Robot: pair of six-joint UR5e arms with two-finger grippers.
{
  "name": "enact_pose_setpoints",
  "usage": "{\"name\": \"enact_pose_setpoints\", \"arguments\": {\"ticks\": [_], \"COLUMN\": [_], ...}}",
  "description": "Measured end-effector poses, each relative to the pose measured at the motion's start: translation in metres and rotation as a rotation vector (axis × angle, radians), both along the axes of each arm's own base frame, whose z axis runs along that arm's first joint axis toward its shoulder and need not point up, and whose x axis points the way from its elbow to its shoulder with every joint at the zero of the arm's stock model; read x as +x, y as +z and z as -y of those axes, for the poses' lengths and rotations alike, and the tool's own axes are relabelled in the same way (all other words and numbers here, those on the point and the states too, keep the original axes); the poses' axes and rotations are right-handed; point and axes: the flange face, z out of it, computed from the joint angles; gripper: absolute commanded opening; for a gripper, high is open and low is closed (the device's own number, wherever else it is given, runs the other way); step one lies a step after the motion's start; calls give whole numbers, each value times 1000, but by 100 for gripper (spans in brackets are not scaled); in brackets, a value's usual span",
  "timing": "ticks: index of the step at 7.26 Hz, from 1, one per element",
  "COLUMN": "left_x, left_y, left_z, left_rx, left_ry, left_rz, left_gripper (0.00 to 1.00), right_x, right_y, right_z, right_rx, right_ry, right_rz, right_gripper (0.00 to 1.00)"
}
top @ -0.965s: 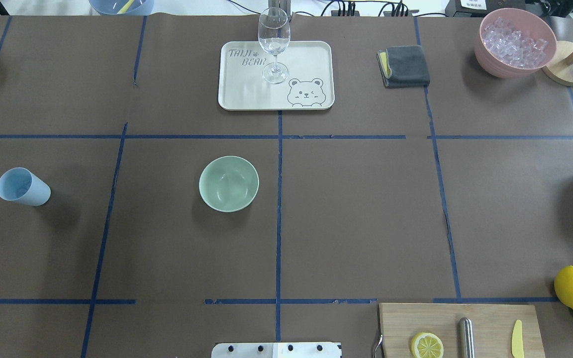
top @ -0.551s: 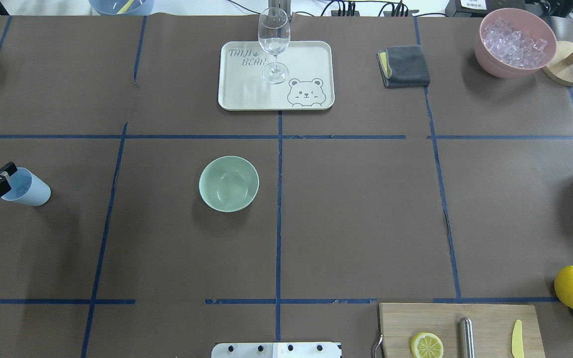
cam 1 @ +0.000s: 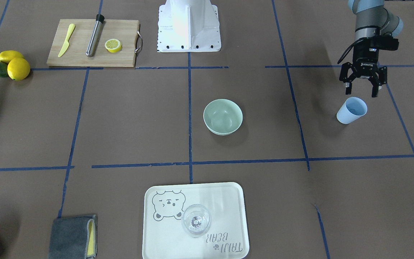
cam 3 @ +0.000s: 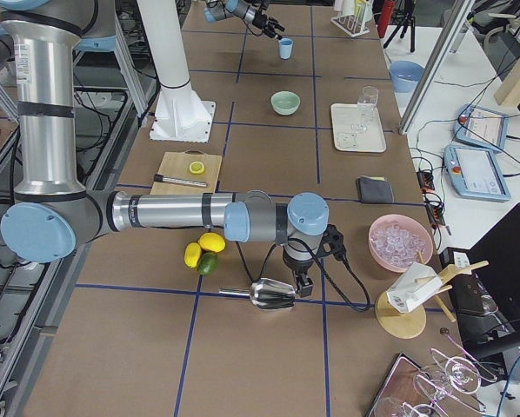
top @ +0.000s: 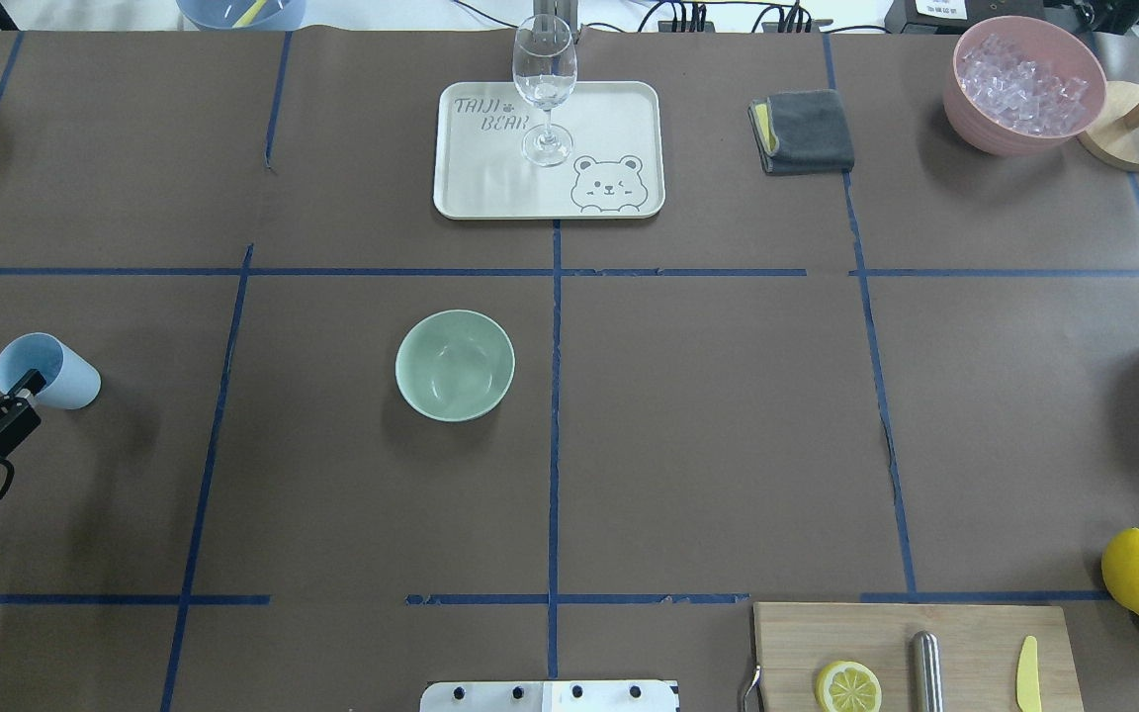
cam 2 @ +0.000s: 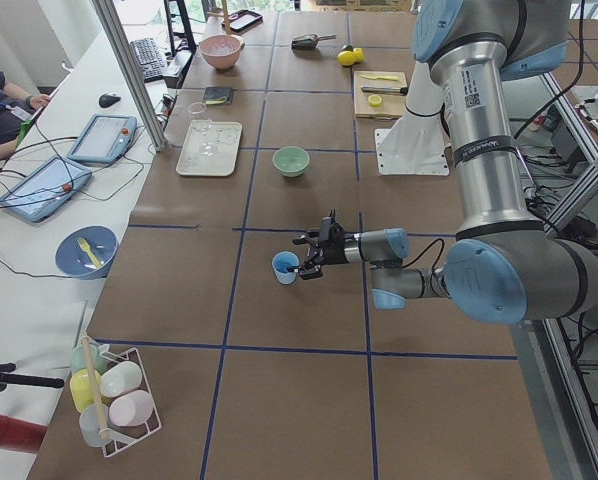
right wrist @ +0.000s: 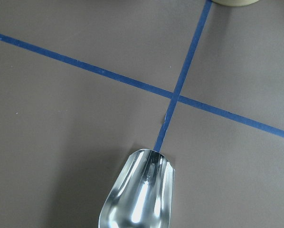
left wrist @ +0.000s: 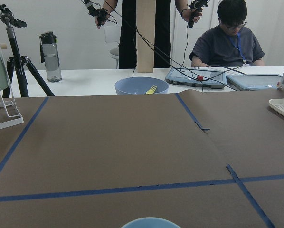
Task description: Pour ice into bowl
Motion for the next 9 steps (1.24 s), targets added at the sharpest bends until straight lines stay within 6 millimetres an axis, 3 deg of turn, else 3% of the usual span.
{"name": "enact_pose_setpoints", "arguments": {"ticks": [3, 6, 9], "left_x": [18, 40, 49], "left_y": [20, 28, 39], "left_z": [-13, -10, -9], "left_rx": [4, 10, 10], "left_ry": [-9, -31, -34], "left_rz": [12, 6, 26], "left_gripper": [100, 100, 100], "right_x": [1, 2, 2], "right_y": [3, 5, 5], "right_z": [-4, -5, -5], "right_rx": [-6, -10, -10], "right_ry": [2, 3, 3], "right_rz": [0, -1, -2], "right_gripper": [100, 100, 100]}}
